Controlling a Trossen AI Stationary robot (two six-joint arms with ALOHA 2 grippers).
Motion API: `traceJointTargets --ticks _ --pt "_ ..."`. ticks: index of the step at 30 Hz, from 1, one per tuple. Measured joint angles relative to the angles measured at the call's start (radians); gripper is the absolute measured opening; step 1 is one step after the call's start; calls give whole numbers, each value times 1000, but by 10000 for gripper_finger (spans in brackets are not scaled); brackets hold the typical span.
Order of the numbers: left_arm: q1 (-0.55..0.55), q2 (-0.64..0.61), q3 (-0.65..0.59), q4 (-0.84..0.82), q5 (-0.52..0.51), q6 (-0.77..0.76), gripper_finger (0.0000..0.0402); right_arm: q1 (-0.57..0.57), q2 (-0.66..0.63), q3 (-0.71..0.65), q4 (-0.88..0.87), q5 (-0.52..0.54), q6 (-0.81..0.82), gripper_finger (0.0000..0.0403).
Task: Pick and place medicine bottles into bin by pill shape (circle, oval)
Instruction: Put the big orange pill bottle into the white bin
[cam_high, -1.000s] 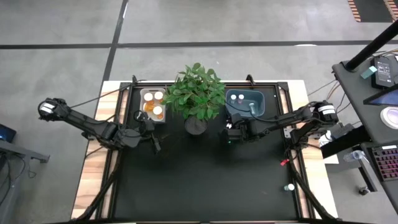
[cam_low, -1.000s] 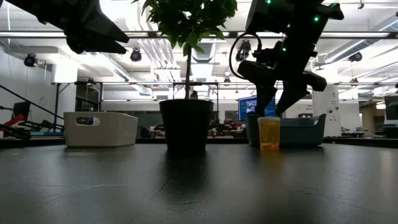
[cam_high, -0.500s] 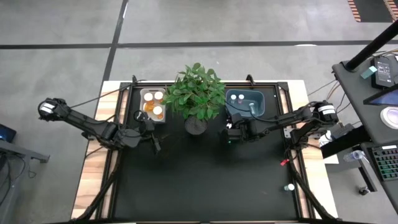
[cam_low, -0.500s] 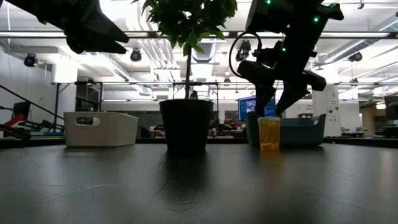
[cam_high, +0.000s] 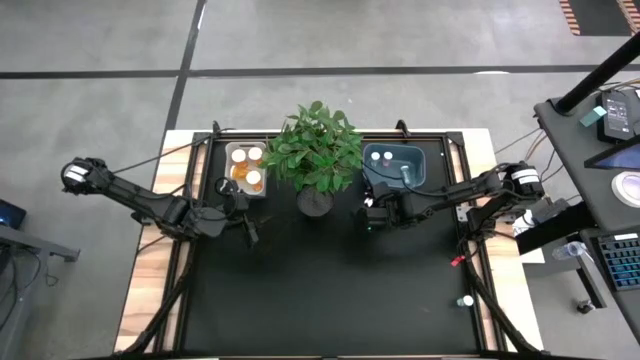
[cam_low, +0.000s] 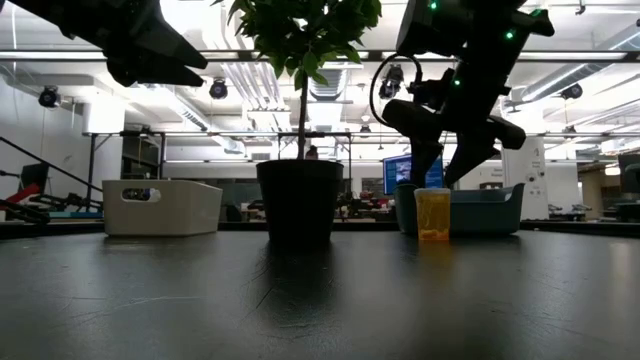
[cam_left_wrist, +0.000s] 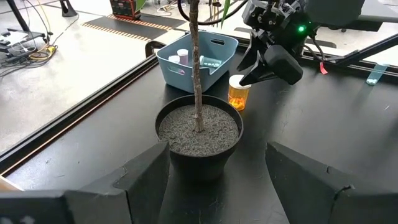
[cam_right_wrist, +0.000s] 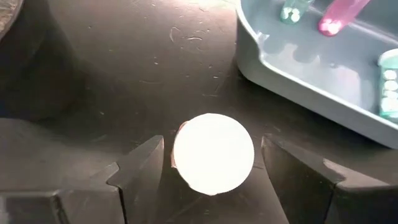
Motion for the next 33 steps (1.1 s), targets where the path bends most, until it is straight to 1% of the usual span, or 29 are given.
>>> traceJointTargets --ticks 7,16,23,33 --pt "0 0 0 0 0 0 246 1 0 -27 38 0 45 263" --pt "0 0 0 0 0 0 246 1 0 -69 113 0 34 263" --pt "0 0 0 0 0 0 246 1 0 -84 119 1 35 263" --pt "0 0 0 0 0 0 246 1 0 -134 187 1 34 263"
